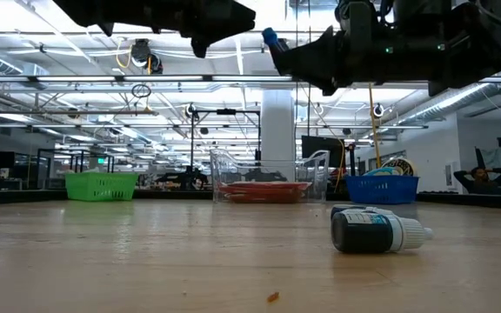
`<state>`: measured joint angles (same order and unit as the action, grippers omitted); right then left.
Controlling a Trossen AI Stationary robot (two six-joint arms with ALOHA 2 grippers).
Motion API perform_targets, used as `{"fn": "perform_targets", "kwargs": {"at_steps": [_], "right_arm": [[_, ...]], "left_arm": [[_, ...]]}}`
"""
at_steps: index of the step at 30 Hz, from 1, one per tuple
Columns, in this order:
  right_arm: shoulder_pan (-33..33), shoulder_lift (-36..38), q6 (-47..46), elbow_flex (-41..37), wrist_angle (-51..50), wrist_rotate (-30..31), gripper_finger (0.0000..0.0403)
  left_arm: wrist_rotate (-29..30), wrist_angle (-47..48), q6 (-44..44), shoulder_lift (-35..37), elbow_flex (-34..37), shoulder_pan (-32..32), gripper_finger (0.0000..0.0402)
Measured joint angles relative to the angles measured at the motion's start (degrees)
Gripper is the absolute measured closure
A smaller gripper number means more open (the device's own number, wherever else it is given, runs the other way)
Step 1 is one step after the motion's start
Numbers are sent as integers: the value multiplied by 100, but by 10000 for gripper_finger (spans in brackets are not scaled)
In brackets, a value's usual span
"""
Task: Pick & Place Food Item
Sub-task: Put the blue food coloring bottle into the green bin
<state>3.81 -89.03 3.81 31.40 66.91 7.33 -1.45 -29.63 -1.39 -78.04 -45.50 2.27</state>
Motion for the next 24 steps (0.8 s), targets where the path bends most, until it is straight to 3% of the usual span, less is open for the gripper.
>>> {"fn": "perform_targets", "kwargs": {"at_steps": [4,10,16,24], "right_arm": [[0,-1,10,0,47,-1,341],[0,-1,13,0,64,0,315],[0,-2,13,0,107,0,299],[2,-2,-8,2,-19,-4,299]], "left_arm": [[6,75,-20,0,0,-90,291],[0,154,-112,-245,2,-262,235],[183,-525,-110,-718,0,-312,188],[308,-695,-98,-944,0,-206,174]]}}
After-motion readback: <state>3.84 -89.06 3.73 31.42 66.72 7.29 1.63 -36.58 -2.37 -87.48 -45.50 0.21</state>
